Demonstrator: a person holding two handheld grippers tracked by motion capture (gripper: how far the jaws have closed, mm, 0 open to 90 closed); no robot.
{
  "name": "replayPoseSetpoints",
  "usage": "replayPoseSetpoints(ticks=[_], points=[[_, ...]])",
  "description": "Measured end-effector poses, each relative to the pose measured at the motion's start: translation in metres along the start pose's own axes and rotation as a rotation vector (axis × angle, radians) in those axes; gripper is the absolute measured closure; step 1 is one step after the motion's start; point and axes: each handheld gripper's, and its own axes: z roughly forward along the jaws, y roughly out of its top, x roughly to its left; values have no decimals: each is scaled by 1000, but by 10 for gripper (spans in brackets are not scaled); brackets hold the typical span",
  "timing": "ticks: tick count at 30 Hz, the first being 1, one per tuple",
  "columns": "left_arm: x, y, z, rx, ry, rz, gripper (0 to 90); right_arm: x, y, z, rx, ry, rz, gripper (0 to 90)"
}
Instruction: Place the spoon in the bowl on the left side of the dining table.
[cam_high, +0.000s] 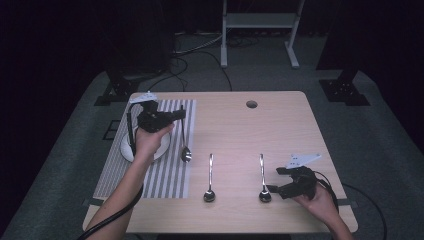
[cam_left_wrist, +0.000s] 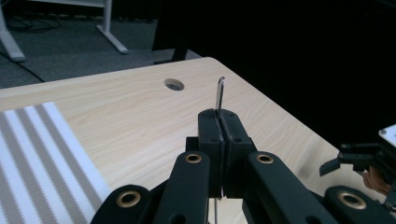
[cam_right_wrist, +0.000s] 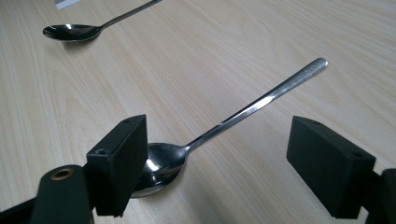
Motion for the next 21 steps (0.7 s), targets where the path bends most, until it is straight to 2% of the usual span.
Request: replayPoseSetpoints(ticks=[3, 5, 6, 10, 21], points=[[10, 1, -7, -13, 29, -16, 892, 0, 0, -1, -2, 0, 1, 195], [12, 1, -10, -18, 31, -21, 892, 0, 0, -1, -2, 1, 1, 195], [16, 2, -14, -34, 33, -41, 892, 0, 0, -1, -2, 0, 0, 195], [21, 3, -20, -48, 47, -55, 892, 0, 0, -1, 0, -2, -4, 195], [33, 6, -35, -60, 98, -58, 892, 1, 1, 0, 2, 3, -2, 195]])
